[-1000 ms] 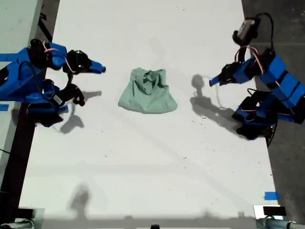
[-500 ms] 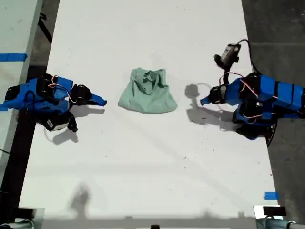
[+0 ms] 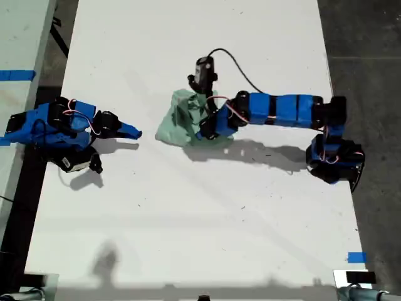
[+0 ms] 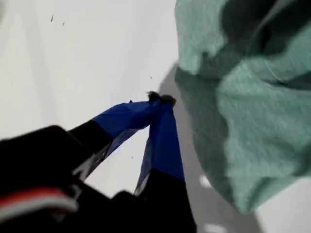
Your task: Fold tshirt
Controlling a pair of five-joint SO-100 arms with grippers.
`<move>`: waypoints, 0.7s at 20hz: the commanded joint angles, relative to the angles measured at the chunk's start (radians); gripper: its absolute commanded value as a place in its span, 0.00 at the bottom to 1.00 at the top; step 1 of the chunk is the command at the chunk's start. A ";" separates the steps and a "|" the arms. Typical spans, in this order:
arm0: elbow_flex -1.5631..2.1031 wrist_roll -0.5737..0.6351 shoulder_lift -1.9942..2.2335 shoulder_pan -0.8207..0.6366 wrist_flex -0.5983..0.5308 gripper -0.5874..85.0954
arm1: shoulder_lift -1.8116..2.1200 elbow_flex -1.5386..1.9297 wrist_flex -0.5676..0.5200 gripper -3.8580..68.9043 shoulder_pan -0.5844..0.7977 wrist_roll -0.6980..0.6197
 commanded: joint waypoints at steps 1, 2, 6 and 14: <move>0.011 -0.005 0.100 0.014 -0.031 0.05 | -0.054 -0.153 0.011 0.04 -0.014 -0.018; 0.011 -0.005 0.100 0.015 -0.031 0.05 | -0.058 -0.146 0.011 0.04 -0.014 -0.017; 0.011 -0.005 0.100 0.009 -0.031 0.05 | -0.083 -0.138 0.003 0.04 -0.002 -0.025; 0.012 -0.008 0.100 0.014 -0.031 0.03 | -0.222 -0.285 -0.037 0.04 0.374 -0.282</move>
